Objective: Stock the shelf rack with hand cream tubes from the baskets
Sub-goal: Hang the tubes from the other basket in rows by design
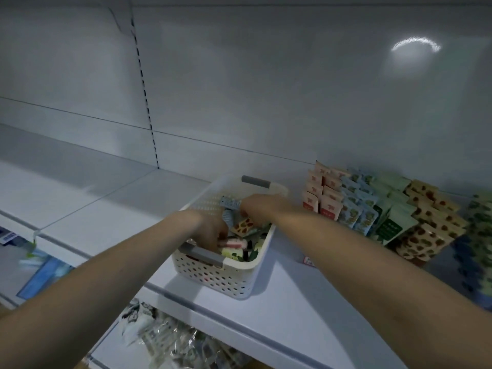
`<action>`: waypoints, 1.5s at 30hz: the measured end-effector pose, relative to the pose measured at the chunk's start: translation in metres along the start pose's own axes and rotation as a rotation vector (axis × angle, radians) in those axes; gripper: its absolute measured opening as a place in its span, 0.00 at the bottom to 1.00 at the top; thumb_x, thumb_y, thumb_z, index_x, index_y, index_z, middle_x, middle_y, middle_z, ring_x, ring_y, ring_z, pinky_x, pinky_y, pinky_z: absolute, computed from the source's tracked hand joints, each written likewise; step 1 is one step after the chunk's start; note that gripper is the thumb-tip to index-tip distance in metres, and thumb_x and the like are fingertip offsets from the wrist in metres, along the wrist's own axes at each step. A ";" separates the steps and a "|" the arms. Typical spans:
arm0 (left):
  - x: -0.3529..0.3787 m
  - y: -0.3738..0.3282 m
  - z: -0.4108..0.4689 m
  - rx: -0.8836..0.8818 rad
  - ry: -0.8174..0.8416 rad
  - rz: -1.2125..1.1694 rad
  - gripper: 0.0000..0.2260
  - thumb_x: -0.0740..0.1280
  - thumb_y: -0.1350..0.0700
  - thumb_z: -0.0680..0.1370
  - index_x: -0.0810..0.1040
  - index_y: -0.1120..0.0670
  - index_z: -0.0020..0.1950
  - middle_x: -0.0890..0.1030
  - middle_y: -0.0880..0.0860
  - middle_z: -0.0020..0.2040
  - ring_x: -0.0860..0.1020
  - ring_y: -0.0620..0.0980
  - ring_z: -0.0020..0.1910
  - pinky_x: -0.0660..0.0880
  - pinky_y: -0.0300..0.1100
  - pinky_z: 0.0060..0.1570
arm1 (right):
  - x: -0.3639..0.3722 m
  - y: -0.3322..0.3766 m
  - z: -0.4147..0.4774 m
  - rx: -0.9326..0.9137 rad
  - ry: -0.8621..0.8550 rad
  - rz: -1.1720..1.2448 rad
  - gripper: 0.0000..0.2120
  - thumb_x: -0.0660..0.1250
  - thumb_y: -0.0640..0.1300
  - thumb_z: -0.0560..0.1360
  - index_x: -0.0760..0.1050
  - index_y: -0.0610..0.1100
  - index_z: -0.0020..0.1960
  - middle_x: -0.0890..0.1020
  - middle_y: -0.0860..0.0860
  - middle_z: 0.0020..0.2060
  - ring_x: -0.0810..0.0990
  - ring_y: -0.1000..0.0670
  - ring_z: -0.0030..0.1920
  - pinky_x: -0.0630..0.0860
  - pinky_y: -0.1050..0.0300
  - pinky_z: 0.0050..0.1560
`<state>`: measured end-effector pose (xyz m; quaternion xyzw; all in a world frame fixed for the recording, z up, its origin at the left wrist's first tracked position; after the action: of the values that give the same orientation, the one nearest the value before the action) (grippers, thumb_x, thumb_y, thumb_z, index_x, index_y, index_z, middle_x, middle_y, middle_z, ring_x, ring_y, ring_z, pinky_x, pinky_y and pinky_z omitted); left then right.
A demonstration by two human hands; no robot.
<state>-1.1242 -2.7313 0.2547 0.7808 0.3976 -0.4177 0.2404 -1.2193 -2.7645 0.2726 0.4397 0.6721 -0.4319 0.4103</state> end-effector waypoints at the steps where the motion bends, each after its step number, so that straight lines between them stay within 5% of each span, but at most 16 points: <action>1: 0.001 0.000 0.001 0.002 0.019 -0.015 0.16 0.67 0.45 0.74 0.71 0.48 0.59 0.73 0.49 0.55 0.70 0.49 0.53 0.70 0.45 0.57 | 0.001 0.001 0.001 -0.004 -0.026 0.032 0.14 0.60 0.35 0.77 0.73 0.36 0.62 0.76 0.41 0.52 0.72 0.47 0.45 0.68 0.59 0.39; 3: 0.003 0.001 0.001 0.009 0.046 -0.080 0.16 0.67 0.45 0.74 0.70 0.48 0.59 0.73 0.48 0.54 0.71 0.49 0.54 0.69 0.44 0.56 | 0.002 0.005 -0.002 -0.037 -0.063 0.068 0.14 0.57 0.35 0.78 0.71 0.35 0.63 0.76 0.39 0.58 0.68 0.48 0.45 0.69 0.59 0.44; 6: 0.001 0.002 0.000 0.033 0.023 -0.194 0.14 0.69 0.46 0.73 0.71 0.48 0.54 0.75 0.48 0.52 0.73 0.48 0.51 0.70 0.41 0.51 | -0.003 0.003 -0.004 -0.049 -0.098 0.089 0.12 0.58 0.36 0.78 0.74 0.36 0.60 0.77 0.42 0.52 0.72 0.47 0.44 0.66 0.58 0.43; 9: -0.005 0.004 0.000 0.051 -0.061 -0.228 0.12 0.72 0.49 0.71 0.73 0.48 0.51 0.77 0.48 0.50 0.75 0.48 0.48 0.72 0.39 0.49 | -0.022 0.000 -0.007 -0.079 -0.146 0.205 0.12 0.56 0.34 0.78 0.74 0.35 0.58 0.78 0.42 0.55 0.76 0.43 0.53 0.65 0.63 0.39; 12: -0.010 -0.001 -0.001 0.032 -0.095 -0.089 0.09 0.70 0.52 0.72 0.71 0.48 0.48 0.75 0.49 0.48 0.73 0.49 0.46 0.70 0.39 0.46 | -0.055 -0.008 -0.024 -0.101 -0.306 0.312 0.09 0.53 0.36 0.80 0.72 0.38 0.47 0.77 0.43 0.47 0.72 0.47 0.46 0.61 0.61 0.33; 16: -0.029 -0.006 -0.015 0.011 -0.248 -0.064 0.10 0.71 0.52 0.71 0.70 0.49 0.44 0.72 0.48 0.44 0.72 0.49 0.44 0.67 0.39 0.43 | -0.094 -0.028 -0.060 -0.064 -0.522 0.475 0.07 0.58 0.37 0.79 0.70 0.35 0.54 0.77 0.38 0.52 0.74 0.45 0.46 0.66 0.59 0.40; 19: -0.055 0.006 -0.044 -0.039 -0.511 -0.267 0.12 0.73 0.54 0.70 0.69 0.52 0.36 0.71 0.49 0.35 0.70 0.48 0.36 0.64 0.41 0.33 | -0.125 -0.053 -0.101 -0.044 -0.750 0.636 0.04 0.60 0.37 0.78 0.69 0.35 0.50 0.74 0.42 0.44 0.73 0.46 0.44 0.65 0.59 0.36; 21: -0.073 0.012 -0.074 -0.079 -0.719 -0.464 0.11 0.74 0.54 0.69 0.74 0.55 0.36 0.70 0.50 0.31 0.69 0.49 0.32 0.62 0.40 0.30 | -0.140 -0.071 -0.133 -0.025 -0.862 0.760 0.10 0.63 0.38 0.77 0.70 0.31 0.54 0.77 0.41 0.47 0.76 0.45 0.45 0.71 0.57 0.42; 23: -0.082 0.009 -0.102 -0.059 -0.854 -0.738 0.10 0.75 0.56 0.68 0.75 0.57 0.35 0.72 0.51 0.30 0.70 0.51 0.31 0.61 0.39 0.29 | -0.144 -0.085 -0.164 -0.041 -0.900 0.914 0.12 0.66 0.39 0.75 0.72 0.32 0.56 0.80 0.40 0.50 0.80 0.42 0.49 0.78 0.50 0.49; 25: -0.081 -0.003 -0.122 0.022 -0.893 -1.086 0.09 0.75 0.58 0.69 0.75 0.55 0.35 0.76 0.53 0.32 0.73 0.50 0.31 0.66 0.39 0.28 | -0.139 -0.092 -0.196 -0.080 -0.895 1.097 0.10 0.66 0.37 0.75 0.73 0.35 0.55 0.80 0.42 0.49 0.81 0.46 0.47 0.81 0.55 0.46; 28: -0.069 -0.035 -0.140 0.145 -0.828 -1.454 0.05 0.72 0.58 0.71 0.76 0.55 0.42 0.81 0.55 0.39 0.79 0.52 0.37 0.74 0.43 0.35 | -0.118 -0.097 -0.233 -0.086 -0.829 1.291 0.08 0.66 0.37 0.75 0.74 0.38 0.54 0.81 0.46 0.47 0.82 0.51 0.44 0.81 0.63 0.44; 31: -0.053 -0.076 -0.151 0.254 -0.735 -1.692 0.02 0.68 0.60 0.74 0.77 0.57 0.44 0.83 0.54 0.37 0.82 0.51 0.38 0.78 0.46 0.44 | -0.091 -0.102 -0.264 -0.032 -0.781 1.441 0.06 0.66 0.35 0.75 0.75 0.39 0.52 0.82 0.47 0.45 0.84 0.53 0.42 0.81 0.62 0.44; 39: 0.003 -0.167 -0.143 0.293 -0.565 -1.845 0.03 0.68 0.61 0.74 0.75 0.57 0.46 0.77 0.53 0.33 0.77 0.49 0.33 0.78 0.48 0.45 | -0.014 -0.127 -0.332 0.082 -0.738 1.549 0.06 0.66 0.36 0.74 0.75 0.44 0.48 0.84 0.50 0.43 0.84 0.53 0.42 0.80 0.63 0.43; 45: 0.023 -0.242 -0.134 0.427 -0.223 -2.040 0.09 0.67 0.58 0.74 0.76 0.58 0.52 0.84 0.55 0.41 0.83 0.51 0.40 0.80 0.42 0.37 | 0.036 -0.114 -0.355 -0.098 -0.489 1.779 0.17 0.70 0.40 0.62 0.74 0.40 0.50 0.84 0.48 0.42 0.83 0.50 0.47 0.80 0.60 0.46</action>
<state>-1.2534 -2.4896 0.2962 0.0587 0.7610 -0.5534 -0.3335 -1.3983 -2.4496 0.3673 0.6730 -0.0008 -0.0098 0.7396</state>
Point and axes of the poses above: each hand's wrist, its own z-axis towards the middle knuckle, its own x-axis out of the palm, y = z × x, the point moved 7 cm from there along z, towards the middle knuckle
